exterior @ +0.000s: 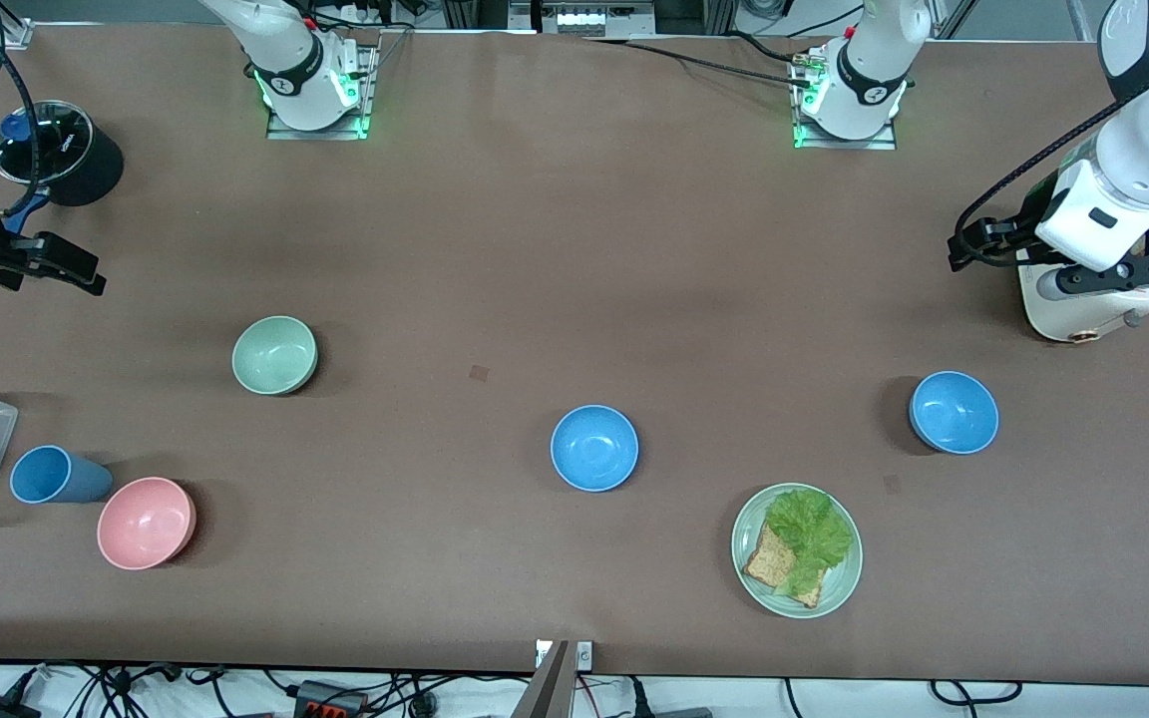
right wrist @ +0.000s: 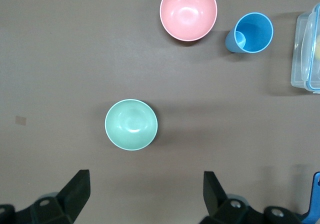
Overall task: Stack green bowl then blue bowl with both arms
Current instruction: 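Reach the right gripper down to the pale green bowl's rim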
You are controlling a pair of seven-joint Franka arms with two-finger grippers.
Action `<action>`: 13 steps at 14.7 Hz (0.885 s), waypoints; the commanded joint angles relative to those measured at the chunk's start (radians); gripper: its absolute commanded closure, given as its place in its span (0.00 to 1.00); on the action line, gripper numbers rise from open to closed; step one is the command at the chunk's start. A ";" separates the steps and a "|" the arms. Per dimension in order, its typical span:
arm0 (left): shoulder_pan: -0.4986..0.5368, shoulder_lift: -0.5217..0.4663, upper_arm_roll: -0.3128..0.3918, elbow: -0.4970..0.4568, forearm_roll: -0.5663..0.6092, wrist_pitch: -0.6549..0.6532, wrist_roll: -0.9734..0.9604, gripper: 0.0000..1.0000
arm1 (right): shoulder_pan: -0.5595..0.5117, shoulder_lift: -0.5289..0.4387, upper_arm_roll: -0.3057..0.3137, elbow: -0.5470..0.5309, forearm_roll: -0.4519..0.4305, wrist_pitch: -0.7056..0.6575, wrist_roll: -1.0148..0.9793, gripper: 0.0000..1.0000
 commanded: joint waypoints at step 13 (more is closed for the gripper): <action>0.010 0.014 -0.002 0.036 0.003 -0.044 0.050 0.00 | -0.008 0.110 0.009 -0.028 -0.016 0.061 -0.011 0.00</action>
